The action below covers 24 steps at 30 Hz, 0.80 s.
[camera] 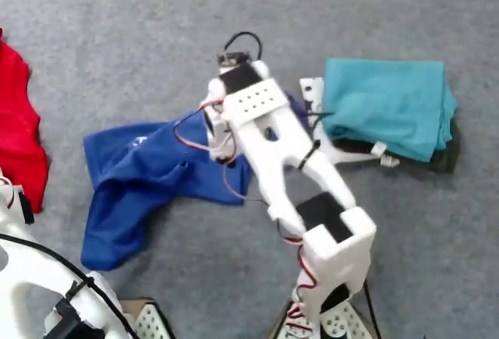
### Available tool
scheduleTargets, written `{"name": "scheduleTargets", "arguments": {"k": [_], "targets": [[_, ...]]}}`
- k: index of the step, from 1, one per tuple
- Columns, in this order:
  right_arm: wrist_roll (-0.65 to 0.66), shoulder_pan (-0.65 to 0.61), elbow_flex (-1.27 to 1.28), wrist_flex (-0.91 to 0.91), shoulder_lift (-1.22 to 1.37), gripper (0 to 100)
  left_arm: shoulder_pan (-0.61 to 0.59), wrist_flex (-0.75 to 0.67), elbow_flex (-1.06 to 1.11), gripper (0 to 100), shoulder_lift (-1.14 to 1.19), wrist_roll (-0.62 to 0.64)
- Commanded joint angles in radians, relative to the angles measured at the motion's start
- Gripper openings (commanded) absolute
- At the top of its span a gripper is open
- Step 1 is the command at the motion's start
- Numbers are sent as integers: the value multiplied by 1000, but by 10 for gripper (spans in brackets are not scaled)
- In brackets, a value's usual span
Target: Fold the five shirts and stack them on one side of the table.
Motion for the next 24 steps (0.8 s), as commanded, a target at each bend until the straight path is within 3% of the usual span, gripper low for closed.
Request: {"name": "scheduleTargets", "arguments": {"k": [1, 24], "targets": [[-54, -34, 39, -66, -39, 174, 8, -6, 1, 58, -5, 9], [-80, -43, -191, -123, 318, 173, 7, -6, 45, 58, -12, 6]]}}
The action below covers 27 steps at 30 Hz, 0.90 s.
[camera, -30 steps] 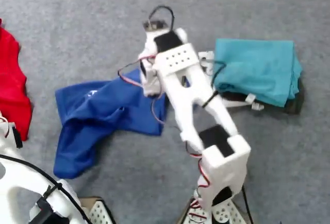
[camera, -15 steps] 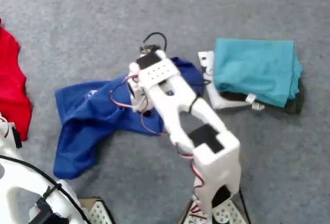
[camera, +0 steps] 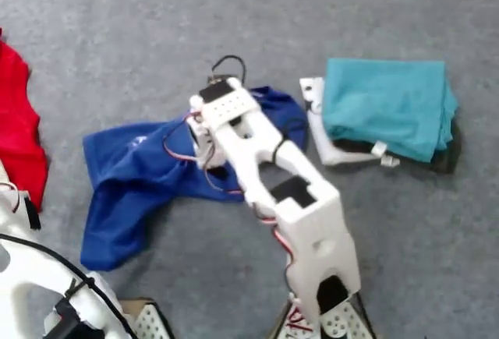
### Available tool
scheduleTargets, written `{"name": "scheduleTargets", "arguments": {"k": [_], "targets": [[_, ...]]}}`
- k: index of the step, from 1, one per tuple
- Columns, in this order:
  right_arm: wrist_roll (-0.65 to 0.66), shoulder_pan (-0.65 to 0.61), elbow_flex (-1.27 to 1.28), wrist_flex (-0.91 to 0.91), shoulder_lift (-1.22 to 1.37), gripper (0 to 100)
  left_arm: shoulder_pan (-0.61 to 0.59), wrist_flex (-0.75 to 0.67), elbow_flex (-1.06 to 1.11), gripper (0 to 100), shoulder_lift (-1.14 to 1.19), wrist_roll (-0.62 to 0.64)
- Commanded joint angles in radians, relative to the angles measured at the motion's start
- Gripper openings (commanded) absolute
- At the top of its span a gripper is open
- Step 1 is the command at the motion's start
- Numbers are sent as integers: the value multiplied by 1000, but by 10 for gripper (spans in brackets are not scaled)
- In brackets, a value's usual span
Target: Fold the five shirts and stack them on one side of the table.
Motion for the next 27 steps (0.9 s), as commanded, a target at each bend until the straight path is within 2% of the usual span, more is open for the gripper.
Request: {"name": "scheduleTargets", "arguments": {"k": [1, 6, 17, 27], "targets": [[-3, -6, -96, -5, 22, 173, 7, -6, -12, 58, -12, 6], [-2, -5, -176, 11, 94, 173, 7, -6, -8, 58, -12, 6], [0, -12, -378, 195, 107, 173, 8, -12, -7, 58, -12, 6], [0, -3, -375, 126, 219, 173, 8, -12, -12, 58, -12, 5]]}}
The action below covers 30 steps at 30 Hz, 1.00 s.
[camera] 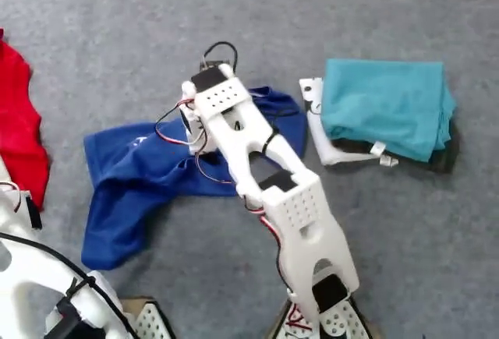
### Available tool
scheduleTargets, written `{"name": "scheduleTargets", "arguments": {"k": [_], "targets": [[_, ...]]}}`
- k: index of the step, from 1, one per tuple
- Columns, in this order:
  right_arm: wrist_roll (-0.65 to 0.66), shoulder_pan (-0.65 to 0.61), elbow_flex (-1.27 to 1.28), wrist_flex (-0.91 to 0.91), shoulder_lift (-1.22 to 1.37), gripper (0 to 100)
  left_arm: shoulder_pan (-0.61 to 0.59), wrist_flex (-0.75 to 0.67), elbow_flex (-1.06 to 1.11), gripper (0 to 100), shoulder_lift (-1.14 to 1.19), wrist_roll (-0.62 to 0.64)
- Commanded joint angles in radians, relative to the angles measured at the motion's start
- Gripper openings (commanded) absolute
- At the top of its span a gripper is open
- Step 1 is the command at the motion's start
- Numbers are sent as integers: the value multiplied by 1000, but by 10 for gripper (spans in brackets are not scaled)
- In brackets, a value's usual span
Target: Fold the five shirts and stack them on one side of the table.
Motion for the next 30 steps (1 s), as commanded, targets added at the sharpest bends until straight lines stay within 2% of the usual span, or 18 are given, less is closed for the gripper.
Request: {"name": "scheduleTargets", "arguments": {"k": [1, 12, 17, 23, 30], "targets": [[0, -3, -33, -12, 24, 173, 8, -12, -12, 58, -12, 5], [34, 77, -38, -15, 51, 172, 8, -8, -12, 58, -12, 5], [127, 81, -39, -35, 51, 103, 8, -8, -8, 58, -12, 5], [138, 83, -42, -26, 45, 85, 8, -6, -12, 58, -12, 5], [141, 94, -137, 86, 38, 75, 8, -6, -12, 58, -12, 5]]}}
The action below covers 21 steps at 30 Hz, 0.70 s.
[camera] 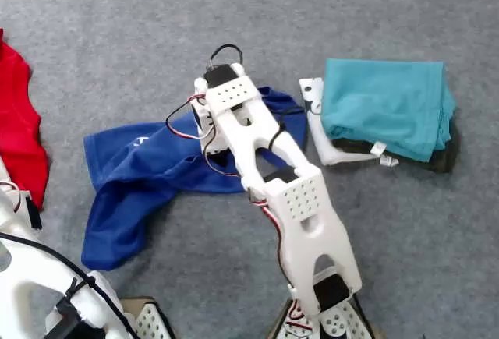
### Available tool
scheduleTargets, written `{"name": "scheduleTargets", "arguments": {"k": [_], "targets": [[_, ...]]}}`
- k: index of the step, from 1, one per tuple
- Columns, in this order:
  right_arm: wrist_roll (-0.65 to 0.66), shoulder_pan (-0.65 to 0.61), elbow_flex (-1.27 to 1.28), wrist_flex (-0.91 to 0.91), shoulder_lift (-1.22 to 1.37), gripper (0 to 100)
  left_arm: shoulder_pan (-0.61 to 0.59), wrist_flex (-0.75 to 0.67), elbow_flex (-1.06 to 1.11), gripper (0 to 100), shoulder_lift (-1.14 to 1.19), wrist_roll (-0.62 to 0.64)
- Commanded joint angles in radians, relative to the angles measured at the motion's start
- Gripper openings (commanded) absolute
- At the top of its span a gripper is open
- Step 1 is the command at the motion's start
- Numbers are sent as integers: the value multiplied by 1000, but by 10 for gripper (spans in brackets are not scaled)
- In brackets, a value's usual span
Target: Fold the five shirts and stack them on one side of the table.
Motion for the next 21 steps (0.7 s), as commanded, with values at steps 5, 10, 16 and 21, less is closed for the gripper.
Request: {"name": "scheduleTargets", "arguments": {"k": [5, 10, 16, 21], "targets": [[54, 55, -30, 34, -134, 44, 8, -6, -12, 58, -12, 5], [57, 57, 136, 34, -355, 44, 8, -6, -13, 58, -12, 5], [57, 55, 309, 31, -610, 42, 8, -5, -13, 58, -12, 5], [58, 57, 360, 26, -797, 15, 7, -5, -13, 58, -14, 5]]}}
